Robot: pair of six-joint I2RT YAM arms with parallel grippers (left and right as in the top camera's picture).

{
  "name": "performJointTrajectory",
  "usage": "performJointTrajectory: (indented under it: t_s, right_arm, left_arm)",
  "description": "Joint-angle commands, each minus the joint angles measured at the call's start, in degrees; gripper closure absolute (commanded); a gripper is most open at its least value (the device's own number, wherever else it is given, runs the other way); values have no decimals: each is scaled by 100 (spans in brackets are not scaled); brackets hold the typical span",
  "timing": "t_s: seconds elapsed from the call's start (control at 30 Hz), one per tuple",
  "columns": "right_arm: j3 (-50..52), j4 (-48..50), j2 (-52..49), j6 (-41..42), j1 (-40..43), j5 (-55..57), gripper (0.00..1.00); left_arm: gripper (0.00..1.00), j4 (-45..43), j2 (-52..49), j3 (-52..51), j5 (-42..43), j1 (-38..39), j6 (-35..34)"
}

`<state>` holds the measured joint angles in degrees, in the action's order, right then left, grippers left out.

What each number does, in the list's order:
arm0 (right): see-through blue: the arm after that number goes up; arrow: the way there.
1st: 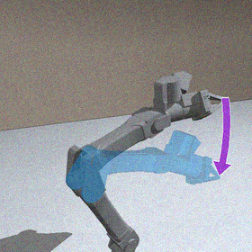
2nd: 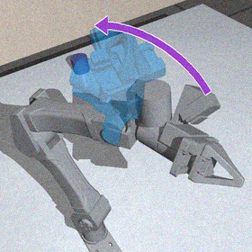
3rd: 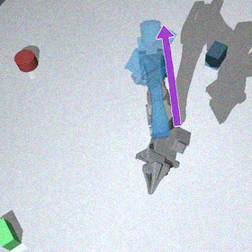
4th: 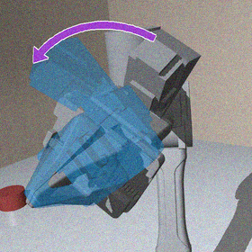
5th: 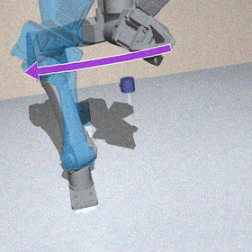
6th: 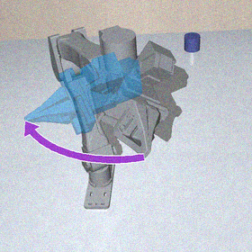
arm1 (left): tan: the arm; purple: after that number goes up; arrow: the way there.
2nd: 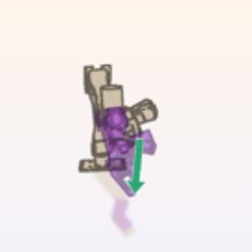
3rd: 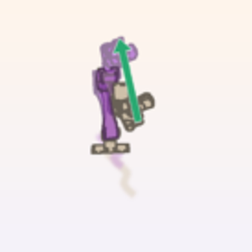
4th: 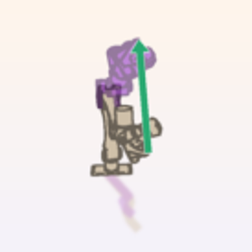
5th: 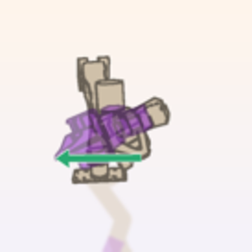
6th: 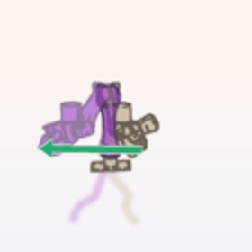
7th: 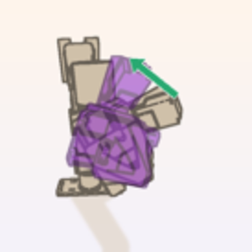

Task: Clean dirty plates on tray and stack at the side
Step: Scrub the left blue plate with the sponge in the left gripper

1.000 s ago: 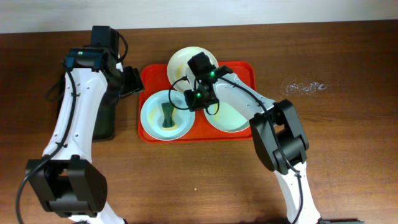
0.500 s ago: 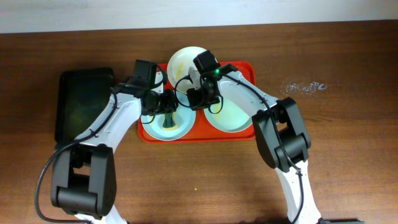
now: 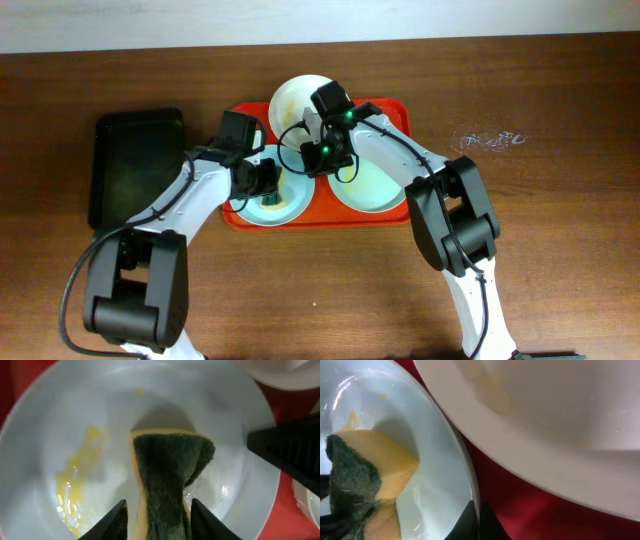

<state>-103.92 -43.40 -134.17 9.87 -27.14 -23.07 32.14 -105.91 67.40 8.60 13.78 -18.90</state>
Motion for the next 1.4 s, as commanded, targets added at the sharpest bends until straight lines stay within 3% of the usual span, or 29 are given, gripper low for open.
performJointTrajectory:
  t_s: [0.0, 0.07, 0.1, 0.17, 0.3, 0.47, 0.5, 0.53, 0.6, 0.73, 0.83, 0.93, 1.0, 1.13, 1.17, 1.27, 1.37]
  right_arm:
    - [52, 11, -131, -90, 20, -72, 96]
    - [52, 11, -131, -90, 20, -70, 96]
    - [52, 11, -131, -90, 20, -70, 96]
    - [52, 11, -131, -90, 20, -68, 96]
    - [52, 9, -131, -92, 20, -66, 96]
    - [52, -2, -131, -92, 20, -46, 96]
    - [52, -4, -131, -90, 20, -48, 96]
    - [52, 13, -131, -90, 20, -48, 96]
    - [52, 22, -131, -90, 20, -48, 96]
    - [52, 20, -131, -90, 20, -48, 96]
    - [52, 20, -131, -90, 20, -46, 96]
    - [52, 24, -131, -87, 20, -28, 96]
    - [52, 33, -131, -87, 22, -28, 96]
    - [52, 37, -131, -87, 20, -31, 96]
    - [52, 37, -131, -87, 20, -31, 96]
    - [52, 37, -131, -87, 20, -31, 96]
    - [52, 35, -131, -90, 22, -28, 96]
  left_arm:
    - [61, -138, -129, -101, 103, 201, -98]
    - [63, -214, -225, -101, 92, 262, -101]
    - [71, -216, -225, -101, -46, 258, -101]
    - [89, -170, -225, -98, -723, 258, -101]
    - [100, 24, -225, -98, -2041, 136, -96]
    - [100, 356, 219, 468, -2153, -291, -101]
    - [100, 299, 354, 479, -1751, -293, -146]
    - [100, 195, 323, 476, -710, -291, -146]
    - [100, 42, 37, 474, -83, -273, -529]
    - [100, -251, -734, 474, -155, 15, -544]
    - [100, 256, -754, 479, -2280, -116, -546]
    - [100, 1058, -640, 905, -3491, -234, -549]
    - [100, 1331, -570, 1429, -3322, -210, -546]
    - [100, 1211, -608, 1729, -337, -155, -549]
    - [100, 1207, -671, 1685, -122, -105, -551]
    - [100, 1231, -1167, 1611, -179, 76, -420]
    - [100, 1786, -1440, 1611, -1886, 68, -422]
